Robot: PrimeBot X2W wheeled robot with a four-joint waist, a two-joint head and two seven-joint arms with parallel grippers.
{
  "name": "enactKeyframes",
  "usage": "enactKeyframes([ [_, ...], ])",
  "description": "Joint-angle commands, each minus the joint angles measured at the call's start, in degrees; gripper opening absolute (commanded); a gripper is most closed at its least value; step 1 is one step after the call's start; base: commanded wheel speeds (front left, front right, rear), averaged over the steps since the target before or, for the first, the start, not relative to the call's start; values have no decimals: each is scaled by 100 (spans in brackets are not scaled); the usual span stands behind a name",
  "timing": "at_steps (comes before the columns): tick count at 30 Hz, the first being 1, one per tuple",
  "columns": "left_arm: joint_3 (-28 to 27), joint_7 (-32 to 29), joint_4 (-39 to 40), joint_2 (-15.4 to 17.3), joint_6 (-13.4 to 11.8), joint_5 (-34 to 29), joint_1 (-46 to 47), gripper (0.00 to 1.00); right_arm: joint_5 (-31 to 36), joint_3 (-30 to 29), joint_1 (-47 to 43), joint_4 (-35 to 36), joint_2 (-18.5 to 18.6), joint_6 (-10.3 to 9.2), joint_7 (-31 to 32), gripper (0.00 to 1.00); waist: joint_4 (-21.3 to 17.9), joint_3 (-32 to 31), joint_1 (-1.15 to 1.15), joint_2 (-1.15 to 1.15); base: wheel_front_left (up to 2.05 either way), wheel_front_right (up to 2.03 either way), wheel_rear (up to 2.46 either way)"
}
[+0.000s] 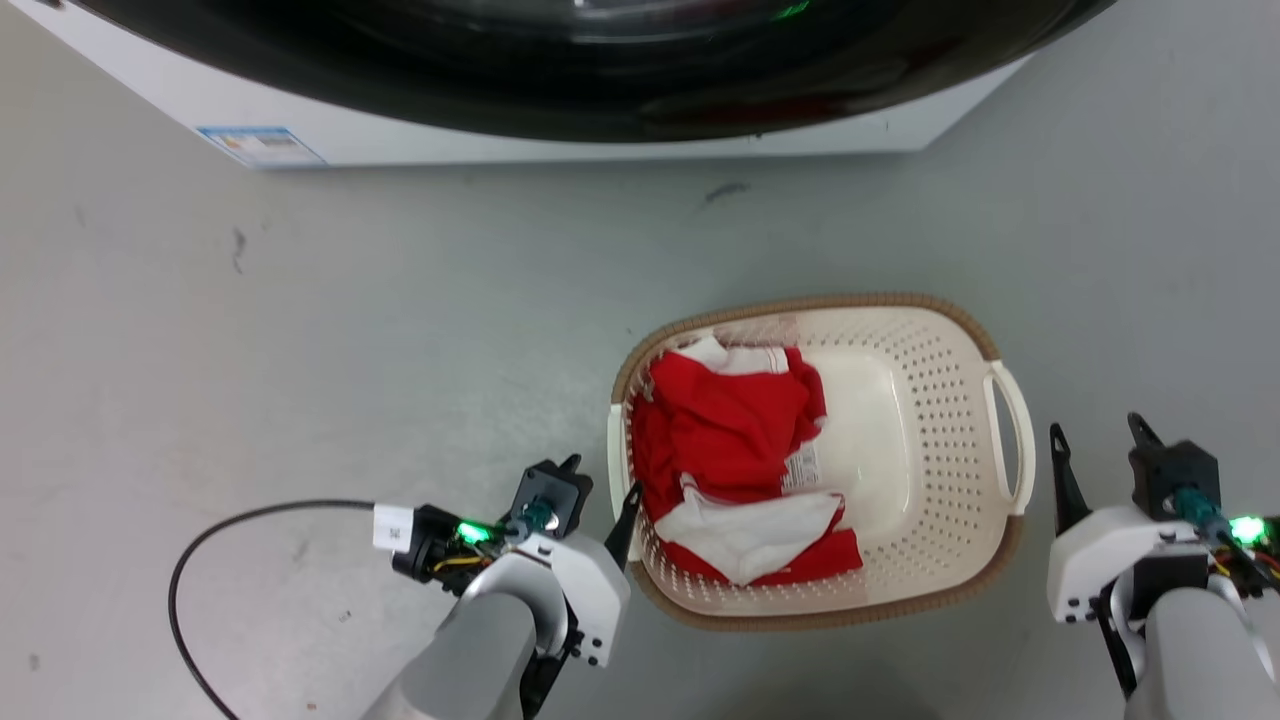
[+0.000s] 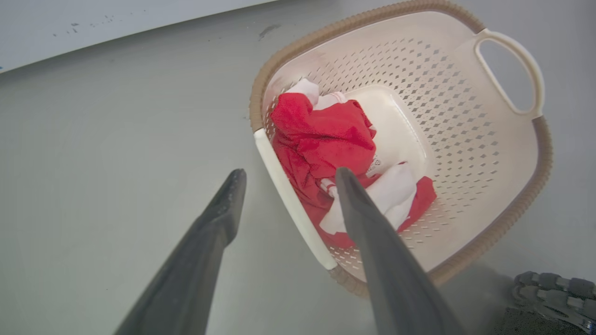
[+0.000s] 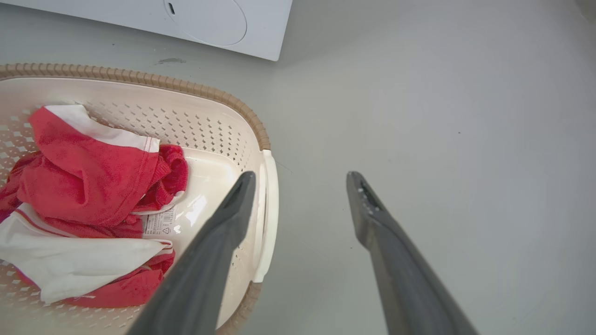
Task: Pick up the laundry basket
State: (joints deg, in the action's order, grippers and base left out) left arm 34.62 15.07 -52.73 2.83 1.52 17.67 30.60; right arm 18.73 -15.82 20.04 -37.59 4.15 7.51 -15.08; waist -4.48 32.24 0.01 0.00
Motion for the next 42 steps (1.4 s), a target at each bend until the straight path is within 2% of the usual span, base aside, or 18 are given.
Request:
enactKeyframes([
  [1, 107, 13, -200, 10, 37, 112, 244, 100, 75, -1, 266, -173, 40, -4, -13, 100, -67, 426, -1, 0, 0, 0, 0],
  [7, 365, 10, -593, 8, 55, 358, 709, 100, 230, -5, 771, -638, 105, -5, -14, 100, -50, 893, -1, 0, 0, 0, 0],
  [15, 737, -30, -991, 18, 75, 706, 1172, 100, 566, -293, 1424, -1537, 134, -5, -13, 100, -4, 1387, -1, 0, 0, 0, 0],
  [28, 1207, -27, -1308, 21, 29, 1081, 1690, 100, 1102, -573, 2119, -2248, 43, -5, -14, 100, 61, 1917, -1, 0, 0, 0, 0],
  [29, 1230, -24, -1322, 21, 25, 1106, 1709, 100, 1132, -582, 2155, -2280, 37, -5, -14, 62, 66, 1928, -1, 0, 0, 0, 0],
  [30, 1260, -19, -1330, 21, 28, 1127, 1719, 100, 1143, -593, 2171, -2313, 29, -5, -14, 0, 69, 1935, -1, 0, 0, 0, 0],
  [31, 1295, -17, -1346, 25, 41, 1145, 1727, 60, 1156, -595, 2168, -2379, 15, -5, -13, 0, 71, 1933, -1, 0, 0, 0, 0],
  [32, 1327, -12, -1343, 26, 37, 1171, 1744, 14, 1179, -604, 2181, -2459, 7, -5, -13, 0, 73, 1925, -1, 0, 0, 0, 0],
  [33, 1357, -7, -1343, 25, 26, 1188, 1752, 0, 1194, -615, 2207, -2485, 1, -4, -13, 0, 72, 1914, -1, 0, 0, 0, 0],
  [42, 1618, 28, -1325, 31, 30, 1443, 1564, 0, 1348, -683, 1904, -2627, 3, -10, 2, 0, 90, 1375, -1, 0, 0, 0, 0],
])
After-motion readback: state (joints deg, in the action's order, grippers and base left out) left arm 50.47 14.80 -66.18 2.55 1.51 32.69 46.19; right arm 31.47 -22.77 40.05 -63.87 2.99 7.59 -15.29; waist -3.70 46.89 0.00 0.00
